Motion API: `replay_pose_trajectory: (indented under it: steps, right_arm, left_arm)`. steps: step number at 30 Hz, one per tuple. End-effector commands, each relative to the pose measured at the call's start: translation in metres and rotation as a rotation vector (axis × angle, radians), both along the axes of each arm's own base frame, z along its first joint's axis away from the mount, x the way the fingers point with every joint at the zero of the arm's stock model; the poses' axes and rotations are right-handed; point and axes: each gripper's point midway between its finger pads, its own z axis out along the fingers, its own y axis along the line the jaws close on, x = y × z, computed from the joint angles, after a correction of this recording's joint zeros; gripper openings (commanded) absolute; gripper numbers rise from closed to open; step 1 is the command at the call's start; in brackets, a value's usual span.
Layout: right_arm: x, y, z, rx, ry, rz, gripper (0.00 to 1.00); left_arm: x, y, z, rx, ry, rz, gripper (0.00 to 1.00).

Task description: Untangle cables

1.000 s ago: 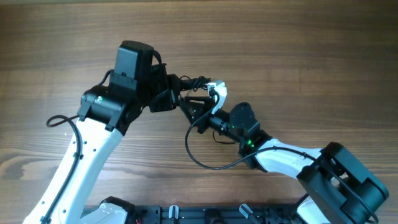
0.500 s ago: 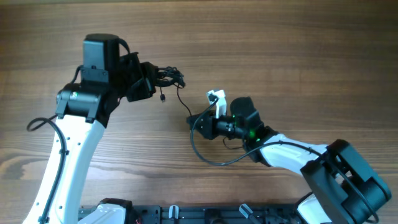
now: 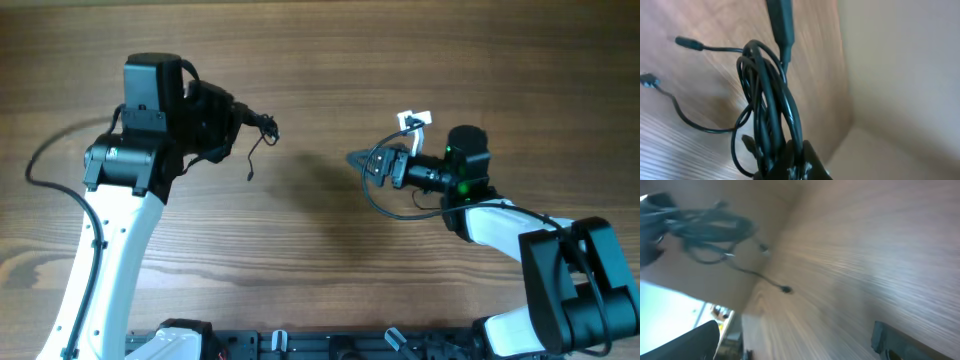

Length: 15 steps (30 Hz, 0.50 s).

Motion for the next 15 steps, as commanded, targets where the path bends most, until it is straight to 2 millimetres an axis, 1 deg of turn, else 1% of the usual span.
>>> replay_pose_trajectory:
  steps: [1, 2, 4, 6, 8, 10, 12, 13, 14, 15]
  right_arm:
    - [-0.010, 0.008, 0.025, 0.116, 0.055, 0.076, 0.99]
    - [-0.012, 0.010, 0.032, 0.135, 0.038, 0.094, 1.00]
    - [-0.015, 0.011, 0.046, 0.183, 0.054, 0.116, 1.00]
    - [-0.016, 0.011, 0.049, 0.208, 0.105, 0.115, 1.00]
    - [-0.024, 0.013, 0.056, 0.220, 0.094, 0.169, 1.00]
    - [-0.039, 0.017, 0.064, 0.227, 0.056, 0.255, 1.00]
    - [-0.050, 0.021, 0.071, 0.227, 0.003, 0.319, 1.00]
    - [-0.053, 0.022, 0.074, 0.229, -0.025, 0.333, 0.96]
    - [-0.053, 0.022, 0.078, 0.232, -0.059, 0.336, 0.84]
    - [-0.052, 0.022, 0.080, 0.235, -0.070, 0.326, 0.66]
  left_arm:
    - [-0.014, -0.037, 0.009, 0.198, -0.250, -0.493, 0.04]
    - [-0.021, -0.050, 0.014, 0.188, -0.305, -0.597, 0.04]
    - [-0.047, -0.085, 0.028, 0.156, -0.481, -0.885, 0.04]
    - [-0.066, -0.104, 0.035, 0.127, -0.579, -1.035, 0.04]
    - [-0.083, -0.119, 0.041, 0.094, -0.663, -1.153, 0.04]
    - [-0.100, -0.132, 0.050, 0.025, -0.731, -1.240, 0.04]
    - [-0.107, -0.136, 0.051, 0.009, -0.738, -1.267, 0.04]
    - [-0.110, -0.137, 0.049, 0.007, -0.732, -1.277, 0.04]
    - [-0.112, -0.137, 0.048, 0.001, -0.719, -1.280, 0.04]
    - [-0.113, -0.137, 0.047, -0.002, -0.708, -1.280, 0.04]
